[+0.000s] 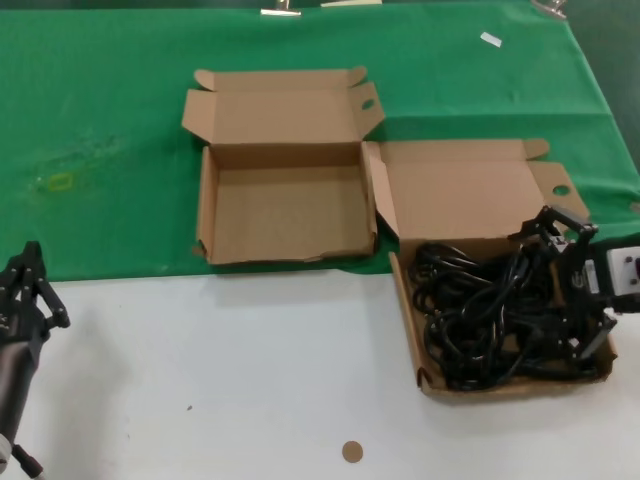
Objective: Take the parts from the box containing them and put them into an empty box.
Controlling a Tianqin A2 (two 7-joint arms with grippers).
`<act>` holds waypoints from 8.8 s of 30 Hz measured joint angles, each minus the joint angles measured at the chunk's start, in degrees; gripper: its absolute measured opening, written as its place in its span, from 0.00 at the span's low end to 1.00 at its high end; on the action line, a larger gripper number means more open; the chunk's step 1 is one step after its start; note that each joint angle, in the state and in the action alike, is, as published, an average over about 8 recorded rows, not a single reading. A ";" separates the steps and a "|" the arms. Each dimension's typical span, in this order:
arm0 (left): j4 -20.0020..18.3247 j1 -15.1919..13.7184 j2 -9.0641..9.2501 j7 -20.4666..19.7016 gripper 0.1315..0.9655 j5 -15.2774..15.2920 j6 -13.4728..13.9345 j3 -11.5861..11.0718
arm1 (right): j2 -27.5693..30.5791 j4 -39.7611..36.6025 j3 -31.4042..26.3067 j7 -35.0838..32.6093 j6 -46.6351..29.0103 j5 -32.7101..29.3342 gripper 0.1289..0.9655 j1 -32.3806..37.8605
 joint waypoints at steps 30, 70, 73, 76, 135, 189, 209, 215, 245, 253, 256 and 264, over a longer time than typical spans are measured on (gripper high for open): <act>0.00 0.00 0.00 0.00 0.01 0.00 0.00 0.00 | -6.38 -8.15 -3.83 -0.05 -5.49 -7.31 0.64 7.85; 0.00 0.00 0.00 0.00 0.01 0.00 0.00 0.00 | -5.62 0.85 -4.01 14.71 -13.27 -11.98 0.10 14.81; 0.00 0.00 0.00 0.00 0.01 0.00 0.00 0.00 | -7.08 1.34 -4.64 15.66 -13.59 -13.09 0.10 16.55; 0.00 0.00 0.00 0.00 0.01 0.00 0.00 0.00 | -9.07 1.43 -5.55 16.39 -13.59 -14.52 0.10 18.33; 0.00 0.00 0.00 0.00 0.01 0.00 0.00 0.00 | -49.74 -58.28 -11.67 -1.95 10.34 -18.65 0.17 43.74; 0.00 0.00 0.00 0.03 0.66 -0.01 0.00 0.00 | -42.94 -21.54 5.88 6.76 34.60 -0.77 1.00 3.74; 0.00 0.00 0.00 0.01 0.97 -0.01 0.00 0.00 | -39.16 -1.33 15.20 11.85 47.36 8.62 1.00 -17.81; 0.00 0.00 0.00 0.01 0.99 -0.02 0.00 0.00 | -38.02 4.71 17.99 13.37 51.18 11.43 1.00 -24.26; 0.00 0.00 0.00 0.02 1.00 -0.02 0.00 0.00 | -36.30 13.95 22.25 15.70 57.01 15.71 1.00 -34.09; 0.00 0.00 0.00 0.02 1.00 -0.02 0.00 0.00 | -36.30 13.95 22.25 15.70 57.01 15.71 1.00 -34.09; 0.00 0.00 0.00 0.03 1.00 -0.02 0.00 0.00 | -36.30 13.95 22.25 15.70 57.01 15.71 1.00 -34.09; 0.00 0.00 0.00 0.04 1.00 -0.02 0.00 0.00 | -36.30 13.94 22.25 15.70 57.01 15.71 1.00 -34.09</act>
